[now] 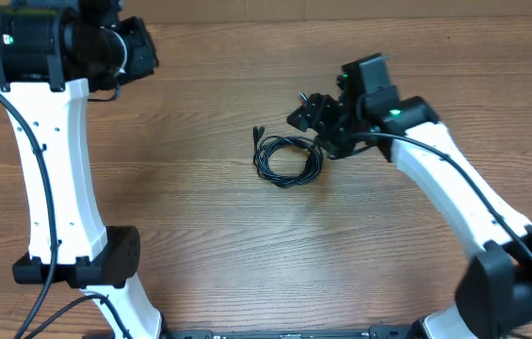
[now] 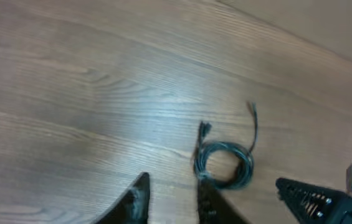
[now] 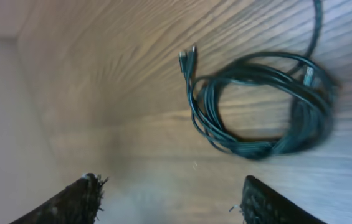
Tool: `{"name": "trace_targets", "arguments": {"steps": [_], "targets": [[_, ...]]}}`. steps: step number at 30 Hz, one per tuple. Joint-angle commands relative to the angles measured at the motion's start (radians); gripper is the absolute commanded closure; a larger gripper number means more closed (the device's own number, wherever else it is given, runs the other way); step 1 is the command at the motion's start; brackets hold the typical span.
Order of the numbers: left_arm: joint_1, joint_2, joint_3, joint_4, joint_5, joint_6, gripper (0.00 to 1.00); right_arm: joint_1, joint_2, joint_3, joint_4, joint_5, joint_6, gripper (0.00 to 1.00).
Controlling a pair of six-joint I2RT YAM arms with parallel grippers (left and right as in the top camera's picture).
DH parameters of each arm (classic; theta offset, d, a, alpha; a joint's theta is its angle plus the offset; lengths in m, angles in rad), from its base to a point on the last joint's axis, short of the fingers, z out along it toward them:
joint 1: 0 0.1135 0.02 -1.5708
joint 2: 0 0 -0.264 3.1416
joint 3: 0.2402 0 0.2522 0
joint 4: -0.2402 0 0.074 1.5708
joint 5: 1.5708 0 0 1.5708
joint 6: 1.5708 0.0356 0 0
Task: Untangle cables
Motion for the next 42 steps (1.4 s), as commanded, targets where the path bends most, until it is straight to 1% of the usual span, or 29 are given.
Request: {"name": "trace_targets", "arguments": {"steps": [1, 4, 7, 9, 20, 27, 30, 35, 36, 39, 42], "targets": [[0.031, 0.053, 0.003, -0.001, -0.027, -0.021, 0.68, 0.034, 0.071, 0.019, 0.061, 0.036, 0.118, 0.34], [0.034, 0.077, 0.002, -0.006, -0.027, -0.021, 0.66, 0.062, 0.133, 0.019, 0.133, 0.038, 0.162, 0.39], [0.033, 0.100, 0.002, -0.006, -0.027, -0.021, 0.64, 0.081, 0.174, 0.019, 0.169, 0.066, 0.204, 0.45], [0.033, 0.110, 0.002, -0.006, -0.027, -0.021, 0.58, 0.093, 0.199, 0.019, 0.198, 0.079, 0.217, 0.46], [0.033, 0.135, 0.002, -0.006, -0.024, -0.020, 0.57, 0.144, 0.351, 0.019, 0.367, 0.119, 0.329, 0.48], [0.033, 0.135, 0.002, -0.006, -0.024, -0.020, 0.57, 0.146, 0.396, 0.019, 0.436, 0.148, 0.328, 0.48], [0.033, 0.135, 0.002, -0.006, -0.024, -0.020, 0.57, 0.146, 0.420, 0.019, 0.502, 0.159, 0.328, 0.48], [0.033, 0.135, 0.002, -0.006, -0.024, 0.014, 0.57, 0.150, 0.453, 0.019, 0.539, 0.164, 0.328, 0.48], [0.033, 0.135, 0.002, -0.006, -0.024, 0.014, 0.57, 0.150, 0.462, 0.019, 0.539, 0.165, 0.324, 0.49], [0.033, 0.135, 0.002, -0.006, -0.017, 0.014, 0.58, 0.150, 0.471, 0.019, 0.532, 0.167, 0.308, 0.58], [0.033, 0.135, 0.002, -0.006, -0.011, 0.013, 0.57, 0.150, 0.487, 0.019, 0.525, 0.170, 0.286, 0.61]]}}
